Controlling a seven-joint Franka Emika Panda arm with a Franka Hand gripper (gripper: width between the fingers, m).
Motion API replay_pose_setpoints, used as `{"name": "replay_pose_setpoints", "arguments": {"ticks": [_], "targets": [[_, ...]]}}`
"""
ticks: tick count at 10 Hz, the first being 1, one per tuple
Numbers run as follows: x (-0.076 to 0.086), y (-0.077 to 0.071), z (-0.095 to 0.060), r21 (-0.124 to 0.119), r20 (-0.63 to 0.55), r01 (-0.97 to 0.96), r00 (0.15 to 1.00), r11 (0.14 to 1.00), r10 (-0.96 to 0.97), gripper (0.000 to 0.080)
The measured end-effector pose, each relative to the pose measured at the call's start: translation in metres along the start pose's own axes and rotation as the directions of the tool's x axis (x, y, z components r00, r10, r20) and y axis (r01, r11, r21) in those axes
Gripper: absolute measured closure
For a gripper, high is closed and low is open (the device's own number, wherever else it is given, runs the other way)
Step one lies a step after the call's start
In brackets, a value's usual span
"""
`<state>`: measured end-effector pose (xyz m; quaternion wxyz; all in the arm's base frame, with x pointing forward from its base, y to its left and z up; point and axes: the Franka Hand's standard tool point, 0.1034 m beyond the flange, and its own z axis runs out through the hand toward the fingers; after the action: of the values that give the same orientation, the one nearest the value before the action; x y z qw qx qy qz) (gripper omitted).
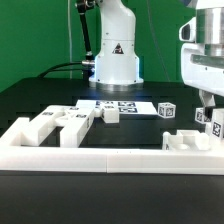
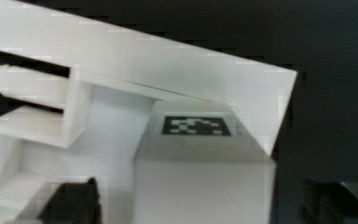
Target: Assemble chair
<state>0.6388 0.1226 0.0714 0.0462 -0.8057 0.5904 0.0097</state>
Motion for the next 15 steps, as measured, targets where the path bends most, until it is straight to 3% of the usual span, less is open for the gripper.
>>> {"name": "replay_pose_setpoints", "arguments": {"ticks": [1, 5, 8, 9, 11, 15], "targets": [[-0.0009, 0.0001, 0.0004, -0.001, -0.001, 0.068, 0.998, 0.998, -0.068, 0.0176], [-0.0070, -0.0003, 0.0014, -0.006, 0.001, 0.400, 0.916, 0.916, -0.400, 0.0150], [-0.0108, -0.0019, 0.0003, -0.010, 0.001, 0.646, 0.763, 0.763, -0.646, 0.0150], [-0.0091, -0.0027, -0.0005, -0.016, -0.002, 0.748, 0.664, 0.664, -0.748, 0.0150], [-0.0076, -0.0028, -0.0008, -0.020, -0.003, 0.828, 0.561, 0.560, -0.828, 0.0150], [-0.0049, -0.0026, -0.0015, -0.058, -0.001, 0.958, 0.280, 0.279, -0.960, 0.0150]]}}
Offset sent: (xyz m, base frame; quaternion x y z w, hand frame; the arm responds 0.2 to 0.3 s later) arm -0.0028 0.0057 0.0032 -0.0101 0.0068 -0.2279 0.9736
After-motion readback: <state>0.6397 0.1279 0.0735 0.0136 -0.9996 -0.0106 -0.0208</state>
